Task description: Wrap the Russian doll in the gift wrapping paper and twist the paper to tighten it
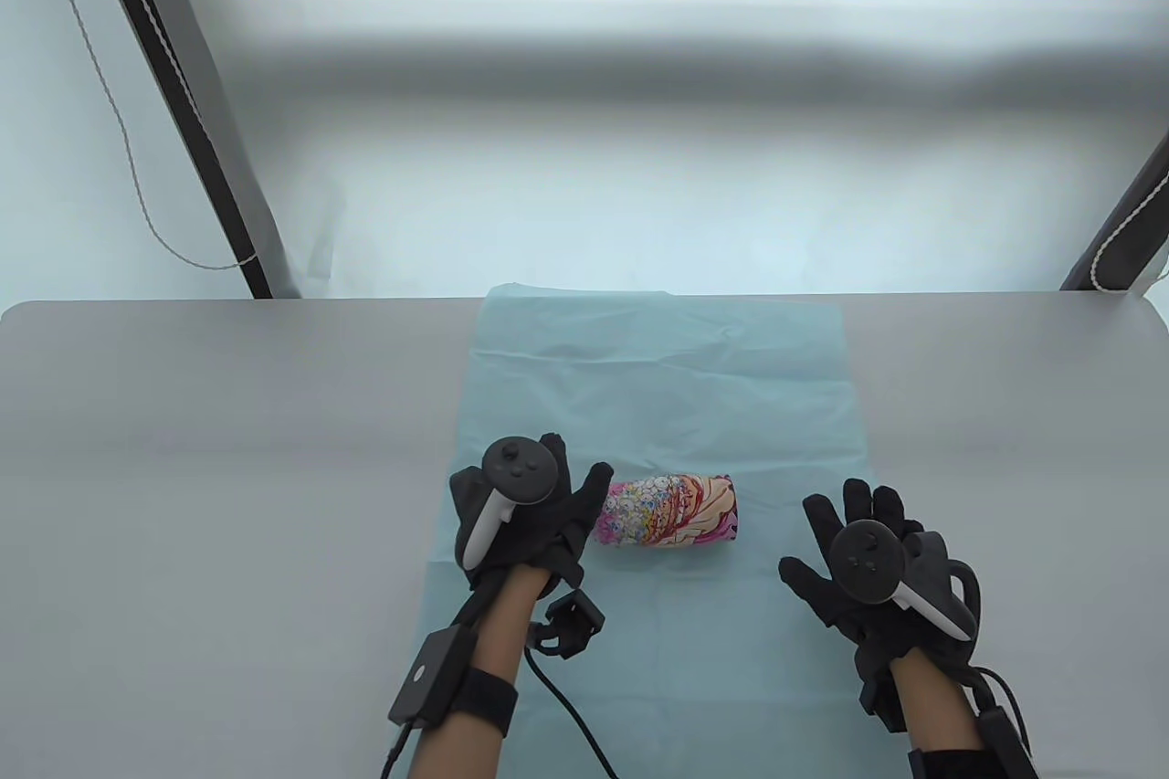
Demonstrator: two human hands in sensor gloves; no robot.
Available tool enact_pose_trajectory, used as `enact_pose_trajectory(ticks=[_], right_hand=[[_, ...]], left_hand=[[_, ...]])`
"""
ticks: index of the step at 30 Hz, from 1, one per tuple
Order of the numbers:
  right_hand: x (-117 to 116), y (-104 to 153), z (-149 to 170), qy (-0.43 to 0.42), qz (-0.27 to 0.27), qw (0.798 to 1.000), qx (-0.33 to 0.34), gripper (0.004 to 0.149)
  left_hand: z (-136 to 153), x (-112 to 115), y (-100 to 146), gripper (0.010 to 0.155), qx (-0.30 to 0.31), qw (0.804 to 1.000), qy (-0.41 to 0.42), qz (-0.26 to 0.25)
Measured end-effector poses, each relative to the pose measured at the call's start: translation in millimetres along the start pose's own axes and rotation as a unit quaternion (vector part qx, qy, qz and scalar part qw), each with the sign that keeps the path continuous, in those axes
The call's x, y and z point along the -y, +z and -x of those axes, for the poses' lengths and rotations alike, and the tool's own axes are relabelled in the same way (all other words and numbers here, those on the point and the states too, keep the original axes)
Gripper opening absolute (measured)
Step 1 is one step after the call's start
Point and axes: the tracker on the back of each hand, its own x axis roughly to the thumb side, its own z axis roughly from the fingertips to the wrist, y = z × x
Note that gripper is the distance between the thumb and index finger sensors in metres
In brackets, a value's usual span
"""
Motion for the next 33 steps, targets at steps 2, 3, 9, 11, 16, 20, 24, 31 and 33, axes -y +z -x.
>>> enact_pose_trajectory(ticks=[2,3,9,11,16,20,24,31,33], right_hand=[[1.5,0.6,3.3,0.000,0.003,1.000,-0.006,0.084],[2.2,0.8,4.6,-0.001,0.004,1.000,-0.009,0.085],[3.5,1.5,18.7,-0.008,0.016,0.999,-0.038,0.085],[1.8,1.6,23.9,-0.003,0.010,0.998,-0.062,0.086],[-4.4,3.0,39.4,0.005,-0.018,0.991,-0.134,0.088],[-7.6,3.2,47.0,0.004,-0.072,0.980,-0.183,0.092],[-11.8,2.9,47.0,-0.013,-0.139,0.967,-0.215,0.096],[-12.1,1.5,35.5,0.016,-0.190,0.957,-0.216,0.101],[-11.6,2.9,32.3,0.017,-0.209,0.955,-0.211,0.102]], left_hand=[[11.6,-17.0,21.0,0.084,-0.013,1.000,-0.026,-0.008],[16.7,-21.2,25.8,0.084,-0.019,0.999,-0.040,-0.009],[92.1,-45.0,42.8,0.090,-0.131,0.975,-0.178,-0.024],[114.3,-45.5,42.7,0.093,-0.181,0.963,-0.197,-0.024],[136.7,-43.2,40.8,0.093,-0.268,0.946,-0.179,0.001],[131.5,-33.3,38.4,0.087,-0.266,0.948,-0.169,0.038],[119.1,-18.4,33.9,0.084,-0.266,0.937,-0.217,0.068],[105.7,-2.2,29.7,0.070,-0.251,0.930,-0.265,0.041],[106.2,-1.5,29.4,0.063,-0.245,0.937,-0.244,0.040]])
